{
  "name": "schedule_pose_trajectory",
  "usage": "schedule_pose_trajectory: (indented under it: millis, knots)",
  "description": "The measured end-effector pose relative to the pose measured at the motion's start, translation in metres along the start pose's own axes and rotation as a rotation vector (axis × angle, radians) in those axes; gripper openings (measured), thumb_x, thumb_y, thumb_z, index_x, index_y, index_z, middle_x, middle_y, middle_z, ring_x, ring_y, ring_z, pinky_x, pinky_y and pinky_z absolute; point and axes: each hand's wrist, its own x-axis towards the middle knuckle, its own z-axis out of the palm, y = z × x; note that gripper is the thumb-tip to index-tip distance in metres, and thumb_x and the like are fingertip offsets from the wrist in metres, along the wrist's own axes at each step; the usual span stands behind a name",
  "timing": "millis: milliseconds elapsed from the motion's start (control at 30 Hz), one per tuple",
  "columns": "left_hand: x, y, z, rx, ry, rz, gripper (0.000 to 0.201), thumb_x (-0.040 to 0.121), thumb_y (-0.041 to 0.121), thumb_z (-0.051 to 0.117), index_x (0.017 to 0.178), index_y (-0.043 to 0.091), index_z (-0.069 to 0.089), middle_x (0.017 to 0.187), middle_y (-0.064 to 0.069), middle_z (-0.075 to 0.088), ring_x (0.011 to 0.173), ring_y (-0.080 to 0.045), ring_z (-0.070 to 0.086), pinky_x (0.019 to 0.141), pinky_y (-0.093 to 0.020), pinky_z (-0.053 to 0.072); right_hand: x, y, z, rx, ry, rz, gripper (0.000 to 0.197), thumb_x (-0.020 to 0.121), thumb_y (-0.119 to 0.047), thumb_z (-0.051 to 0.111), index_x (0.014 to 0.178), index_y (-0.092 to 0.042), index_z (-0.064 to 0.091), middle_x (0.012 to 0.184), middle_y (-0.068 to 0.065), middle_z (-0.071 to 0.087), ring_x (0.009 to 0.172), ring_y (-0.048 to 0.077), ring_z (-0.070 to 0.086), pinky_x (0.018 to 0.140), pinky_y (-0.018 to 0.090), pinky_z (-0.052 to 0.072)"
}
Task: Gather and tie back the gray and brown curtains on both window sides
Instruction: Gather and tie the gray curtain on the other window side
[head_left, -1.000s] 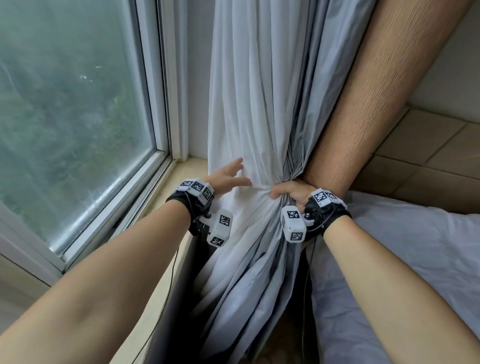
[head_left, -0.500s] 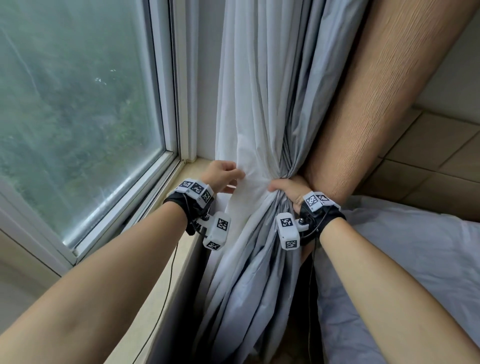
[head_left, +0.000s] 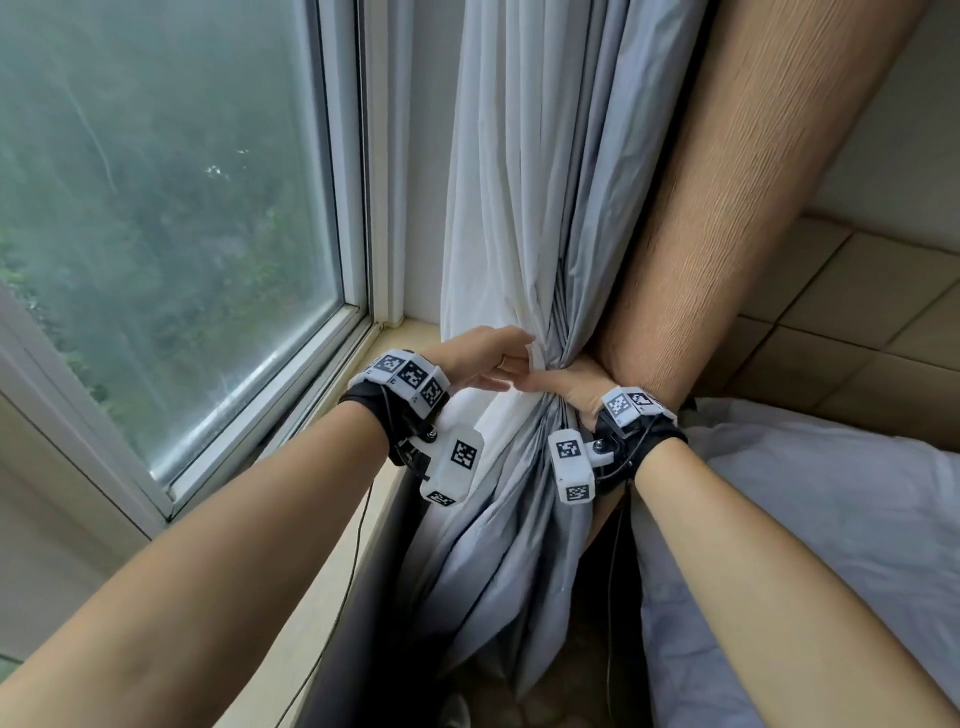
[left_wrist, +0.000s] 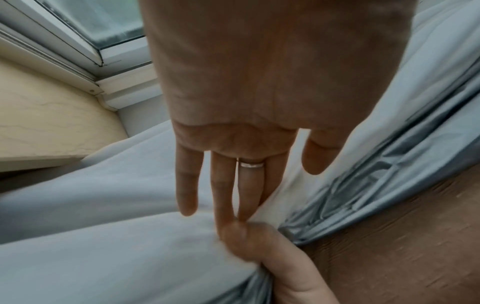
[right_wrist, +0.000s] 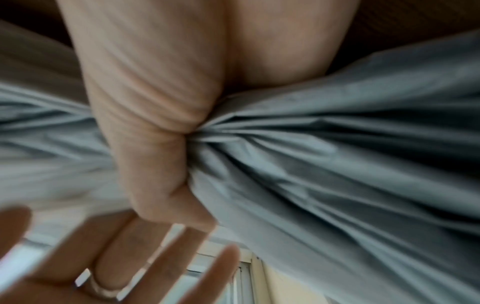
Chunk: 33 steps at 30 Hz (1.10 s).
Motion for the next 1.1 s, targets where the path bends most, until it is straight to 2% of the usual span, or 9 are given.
schedule_pose_trajectory:
  millis: [100,233,400,533,667,800,867,967,1100]
  knots:
    - [-0.003,-0.001,-0.005,0.034,0.011,0.001,0.035,0.098,0.023,0.04,0.107,0.007,0.07,0.107,-0.006,0.074,0.104,-0.019,0.069,0.096,-0.038,0.051,-0.007,-0.002,-0.006,0.022,-0.011,0.105,0.063,0.051,-0.011,0.081,0.113,-0.005,0.07,0.11,0.012,0.073,0.107,0.029,0.068,0.099,0.049,0.051]
    - [0.011,-0.017,-0.008,0.094,0.305,0.069,0.02,0.091,0.006,0.052,0.107,0.007,0.064,0.106,-0.012,0.069,0.101,-0.025,0.066,0.09,-0.042,0.054,-0.019,-0.008,-0.012,0.004,-0.014,0.212,0.065,0.043,-0.012,0.076,0.107,0.002,0.071,0.109,0.022,0.071,0.104,0.042,0.066,0.089,0.064,0.051]
    - [0.033,-0.04,-0.01,-0.034,0.168,0.007,0.073,0.09,0.024,0.064,0.152,0.025,0.025,0.155,0.007,0.034,0.138,-0.018,0.039,0.108,-0.043,0.036,-0.026,-0.012,-0.019,0.032,-0.108,0.297,0.053,0.059,-0.007,0.066,0.111,0.005,0.066,0.1,0.02,0.065,0.092,0.035,0.062,0.09,0.056,0.051]
    - [0.039,-0.045,-0.005,0.0,0.068,0.032,0.033,0.092,0.025,0.064,0.122,0.011,0.064,0.127,-0.001,0.065,0.123,-0.017,0.056,0.108,-0.042,0.042,-0.02,-0.008,-0.023,0.081,-0.101,0.266,0.058,0.054,-0.007,0.067,0.111,0.002,0.066,0.099,0.019,0.062,0.096,0.034,0.059,0.097,0.062,0.044]
    - [0.039,-0.035,0.002,-0.044,0.167,0.096,0.014,0.095,0.006,0.058,0.08,0.005,0.056,0.082,-0.009,0.061,0.083,-0.02,0.063,0.096,-0.045,0.053,-0.015,-0.004,-0.027,0.086,-0.022,0.265,0.062,0.048,-0.008,0.07,0.108,0.006,0.068,0.096,0.02,0.064,0.089,0.034,0.062,0.084,0.054,0.053]
    - [0.032,-0.028,-0.002,-0.104,0.215,0.106,0.021,0.095,0.004,0.055,0.075,0.01,0.049,0.089,-0.016,0.062,0.084,-0.027,0.066,0.089,-0.046,0.057,-0.002,0.002,-0.023,0.058,0.149,0.171,0.048,0.044,-0.014,0.076,0.09,0.001,0.075,0.098,0.019,0.074,0.095,0.038,0.07,0.086,0.056,0.056]
    - [0.026,-0.027,-0.004,-0.111,0.246,0.124,0.019,0.093,0.004,0.057,0.075,0.009,0.052,0.094,-0.021,0.065,0.086,-0.029,0.066,0.089,-0.047,0.057,-0.001,0.0,-0.019,0.001,0.245,0.106,0.02,0.058,-0.012,0.078,0.077,-0.009,0.072,0.092,0.012,0.074,0.089,0.031,0.07,0.079,0.04,0.058]
    - [0.018,-0.025,-0.005,-0.058,0.276,0.164,0.015,0.092,0.004,0.06,0.077,0.006,0.062,0.093,-0.021,0.068,0.086,-0.029,0.067,0.09,-0.045,0.057,0.001,-0.004,-0.011,-0.039,0.314,0.038,0.018,0.07,-0.01,0.077,0.073,-0.017,0.06,0.08,0.001,0.066,0.069,0.014,0.061,0.064,0.023,0.049]
    - [0.01,-0.018,0.0,0.053,0.173,0.143,0.021,0.095,0.002,0.049,0.091,-0.001,0.069,0.105,-0.025,0.07,0.1,-0.032,0.068,0.095,-0.042,0.054,0.005,-0.001,-0.001,-0.087,0.165,-0.024,0.031,0.058,-0.015,0.079,0.089,-0.012,0.071,0.095,0.006,0.075,0.088,0.021,0.071,0.088,0.038,0.057]
